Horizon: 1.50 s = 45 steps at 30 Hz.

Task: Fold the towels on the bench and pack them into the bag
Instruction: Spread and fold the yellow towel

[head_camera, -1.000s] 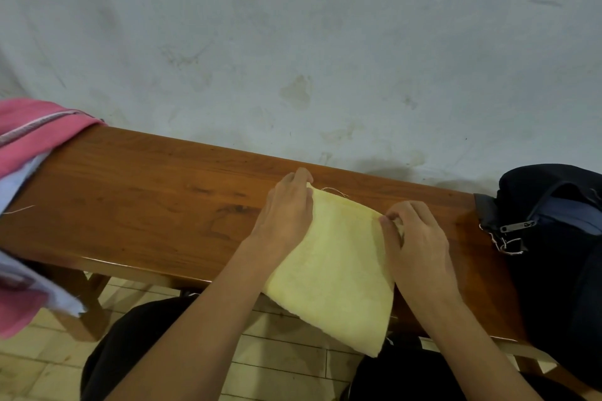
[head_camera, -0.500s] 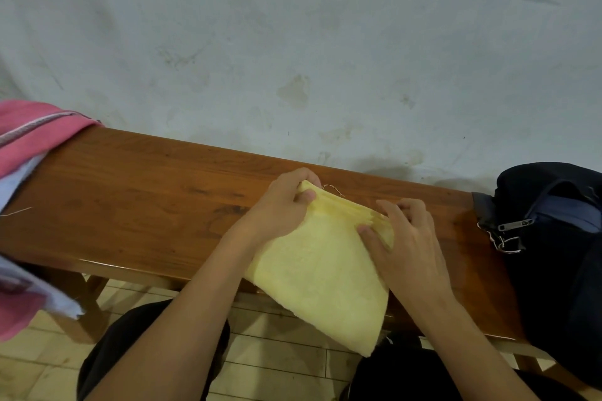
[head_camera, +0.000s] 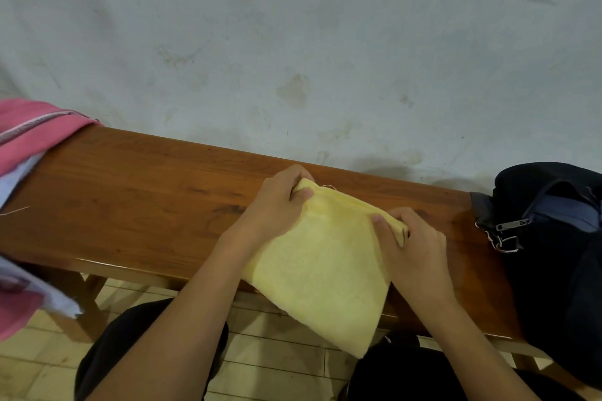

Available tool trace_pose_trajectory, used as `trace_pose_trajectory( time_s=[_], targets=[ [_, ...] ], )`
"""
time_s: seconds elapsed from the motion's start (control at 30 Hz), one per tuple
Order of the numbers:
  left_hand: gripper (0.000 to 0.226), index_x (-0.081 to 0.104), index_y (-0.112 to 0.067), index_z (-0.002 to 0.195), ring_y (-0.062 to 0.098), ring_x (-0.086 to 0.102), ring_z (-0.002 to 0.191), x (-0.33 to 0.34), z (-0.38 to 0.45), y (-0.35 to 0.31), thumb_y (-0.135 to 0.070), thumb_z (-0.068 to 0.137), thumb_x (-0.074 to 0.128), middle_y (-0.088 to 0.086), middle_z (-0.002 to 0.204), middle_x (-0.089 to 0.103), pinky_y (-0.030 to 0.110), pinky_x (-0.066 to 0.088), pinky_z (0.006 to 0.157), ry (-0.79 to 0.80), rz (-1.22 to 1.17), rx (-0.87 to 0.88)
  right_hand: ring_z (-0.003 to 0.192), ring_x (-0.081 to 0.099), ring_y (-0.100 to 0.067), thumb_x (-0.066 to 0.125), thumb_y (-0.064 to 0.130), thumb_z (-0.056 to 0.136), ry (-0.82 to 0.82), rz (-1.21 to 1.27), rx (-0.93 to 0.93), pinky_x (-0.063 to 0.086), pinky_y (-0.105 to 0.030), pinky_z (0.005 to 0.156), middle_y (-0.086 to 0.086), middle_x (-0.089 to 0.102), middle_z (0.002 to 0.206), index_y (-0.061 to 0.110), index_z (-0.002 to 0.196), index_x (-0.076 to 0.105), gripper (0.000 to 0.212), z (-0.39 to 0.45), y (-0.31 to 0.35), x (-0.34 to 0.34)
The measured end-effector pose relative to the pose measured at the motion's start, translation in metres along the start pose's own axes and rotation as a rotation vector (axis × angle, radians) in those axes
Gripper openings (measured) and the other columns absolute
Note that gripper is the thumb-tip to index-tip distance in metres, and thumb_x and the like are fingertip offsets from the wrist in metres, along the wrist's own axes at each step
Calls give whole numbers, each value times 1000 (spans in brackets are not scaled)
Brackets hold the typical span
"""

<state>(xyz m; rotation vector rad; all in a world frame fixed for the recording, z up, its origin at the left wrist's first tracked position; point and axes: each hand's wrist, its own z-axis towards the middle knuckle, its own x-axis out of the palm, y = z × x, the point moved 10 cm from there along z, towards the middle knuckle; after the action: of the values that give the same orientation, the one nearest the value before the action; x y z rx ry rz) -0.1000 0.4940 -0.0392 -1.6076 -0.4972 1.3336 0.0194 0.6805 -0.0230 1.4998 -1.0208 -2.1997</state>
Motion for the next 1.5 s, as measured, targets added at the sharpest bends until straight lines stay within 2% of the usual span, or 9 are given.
trace_pose_trajectory(
  time_s=[0.33, 0.63, 0.8, 0.9, 1.0, 1.13, 1.2, 1.33, 1.5],
  targets=[
    [14, 60, -10, 97, 14, 51, 89, 4, 4, 2, -19, 99, 50, 2, 97, 57, 15, 37, 67, -145, 255, 20, 68, 54, -3, 48, 39, 101, 104, -207, 159, 34, -14, 49, 12, 58, 79, 20, 101, 61, 23, 0, -23, 11],
    [31, 45, -20, 131, 11, 47, 109, 11, -4, -9, -13, 101, 49, -2, 129, 43, 26, 43, 90, -129, 234, 90, 88, 46, -9, 41, 37, 104, 113, -321, 158, 35, -24, 63, 10, 47, 103, 20, 120, 57, 28, 3, -18, 16],
    [42, 55, -16, 129, 13, 51, 114, 18, -22, -54, 4, 93, 51, -3, 132, 49, 28, 44, 96, -117, 391, 392, 87, 47, -14, 37, 34, 106, 60, -447, 178, 38, -33, 71, 6, 48, 105, 19, 113, 60, 28, 12, -24, 5],
    [44, 68, -12, 115, 20, 59, 110, 32, -39, -73, 10, 77, 62, 3, 118, 66, 39, 45, 99, -182, 611, 429, 101, 51, -24, 52, 17, 100, -84, -614, 22, 46, -38, 77, -6, 55, 113, 13, 117, 61, 20, 15, -7, -6],
    [46, 58, -10, 129, 24, 55, 116, 57, -56, -72, -9, 84, 60, 6, 128, 61, 42, 39, 103, -148, 744, 270, 113, 56, -26, 63, 2, 90, -167, -469, -247, 47, -41, 94, -11, 63, 122, 8, 124, 62, 35, 9, 20, -4],
    [65, 5, -10, 156, 29, 7, 150, 85, -60, -42, -32, 102, 33, 10, 164, 8, 48, 7, 122, 84, 841, 44, 133, 46, -12, 40, 24, 103, 149, -333, -452, 28, -25, 115, 0, 55, 142, 14, 140, 52, 40, -7, 33, 40],
    [62, -13, -15, 155, 26, -18, 150, 92, -57, -26, -40, 103, 11, 6, 164, -16, 51, -9, 121, 162, 886, -3, 149, 19, -5, 14, 41, 104, 311, -428, -419, 7, -26, 122, 7, 32, 159, 21, 154, 32, 57, -8, 18, 60],
    [68, -15, -24, 155, 19, -24, 148, 94, -45, -22, -47, 91, -14, -2, 163, -18, 50, -15, 119, 185, 910, 119, 149, -19, -7, -16, 57, 91, 401, -567, -295, -11, -31, 122, 12, -13, 163, 30, 155, -9, 71, 2, -11, 67],
    [60, -12, -35, 155, 17, -25, 148, 91, -26, -18, -54, 101, 5, -4, 163, -19, 51, -13, 119, 215, 858, 198, 150, -18, -12, -25, 59, 82, 364, -640, -183, -11, -35, 122, 5, -16, 164, 25, 157, -11, 83, 4, -16, 60]
  ],
)
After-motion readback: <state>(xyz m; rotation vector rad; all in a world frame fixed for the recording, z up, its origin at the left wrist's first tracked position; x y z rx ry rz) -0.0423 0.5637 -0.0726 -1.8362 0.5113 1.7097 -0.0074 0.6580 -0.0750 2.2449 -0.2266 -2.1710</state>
